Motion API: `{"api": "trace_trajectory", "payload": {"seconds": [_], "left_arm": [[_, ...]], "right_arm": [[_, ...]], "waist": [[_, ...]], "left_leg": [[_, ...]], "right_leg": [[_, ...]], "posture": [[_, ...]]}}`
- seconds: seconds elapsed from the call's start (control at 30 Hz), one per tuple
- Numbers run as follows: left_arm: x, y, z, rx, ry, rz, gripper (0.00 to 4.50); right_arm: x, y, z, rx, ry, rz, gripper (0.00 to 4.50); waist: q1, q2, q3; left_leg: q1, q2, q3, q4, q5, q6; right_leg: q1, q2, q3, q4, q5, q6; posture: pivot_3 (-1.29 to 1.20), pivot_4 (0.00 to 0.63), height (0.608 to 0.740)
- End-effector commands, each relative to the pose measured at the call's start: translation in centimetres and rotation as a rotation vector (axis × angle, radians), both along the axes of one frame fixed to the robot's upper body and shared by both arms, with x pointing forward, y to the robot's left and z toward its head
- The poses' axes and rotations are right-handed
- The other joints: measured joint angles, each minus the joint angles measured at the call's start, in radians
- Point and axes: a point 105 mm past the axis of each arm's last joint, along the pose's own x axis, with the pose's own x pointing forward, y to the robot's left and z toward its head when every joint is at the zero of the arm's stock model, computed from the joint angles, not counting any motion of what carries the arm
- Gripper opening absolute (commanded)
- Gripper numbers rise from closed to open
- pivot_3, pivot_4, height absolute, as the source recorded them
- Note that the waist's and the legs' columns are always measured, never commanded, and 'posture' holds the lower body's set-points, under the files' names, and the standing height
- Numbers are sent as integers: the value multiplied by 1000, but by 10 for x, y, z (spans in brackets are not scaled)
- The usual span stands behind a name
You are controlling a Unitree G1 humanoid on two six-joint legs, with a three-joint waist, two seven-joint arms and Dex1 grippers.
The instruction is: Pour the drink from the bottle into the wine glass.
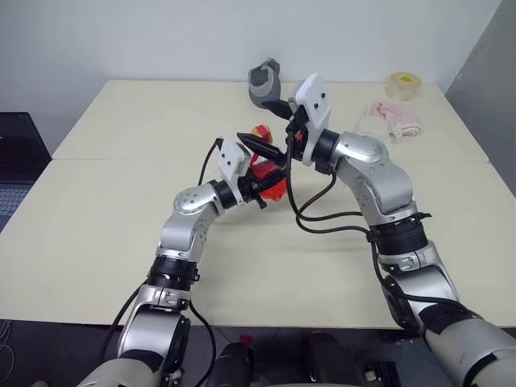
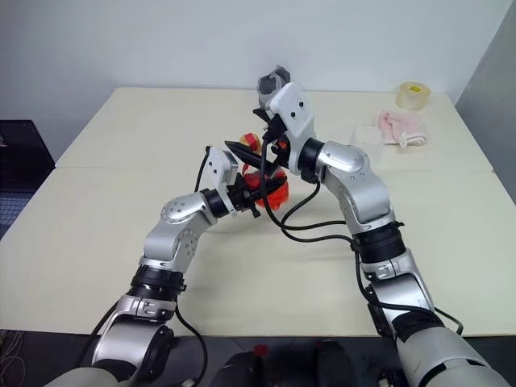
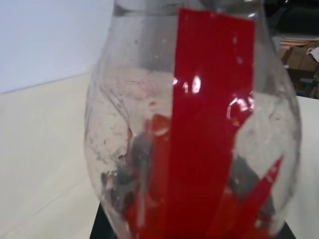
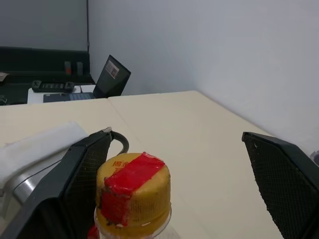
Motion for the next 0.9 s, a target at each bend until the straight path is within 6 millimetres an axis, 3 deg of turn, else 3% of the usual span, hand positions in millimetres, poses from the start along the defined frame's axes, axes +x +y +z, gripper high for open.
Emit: {"api": "trace_trajectory", "payload": {"seconds": [0.03, 0.57, 0.9], "left_arm": [[-9, 5, 22, -24, -87, 3, 1025], [-19, 17, 22, -16, -75, 33, 997], [-17, 18, 16, -2, -56, 27, 997]], "right_arm": [[-2, -20, 8, -8, -44, -45, 4500], [-20, -53, 4, -81, -3, -37, 4500], [-48, -29, 0, -47, 31, 139, 4500]], "waist": [[0, 0, 0], [3, 0, 0], [3, 0, 0]], "left_leg": [[0, 0, 0, 0, 0, 0], [0, 0, 1, 0, 0, 0], [0, 0, 0, 0, 0, 0]], "right_leg": [[0, 0, 0, 0, 0, 0], [1, 0, 0, 0, 0, 0], [1, 0, 0, 0, 0, 0]], "posture": [[0, 150, 740], [0, 150, 740], [0, 150, 740]]}}
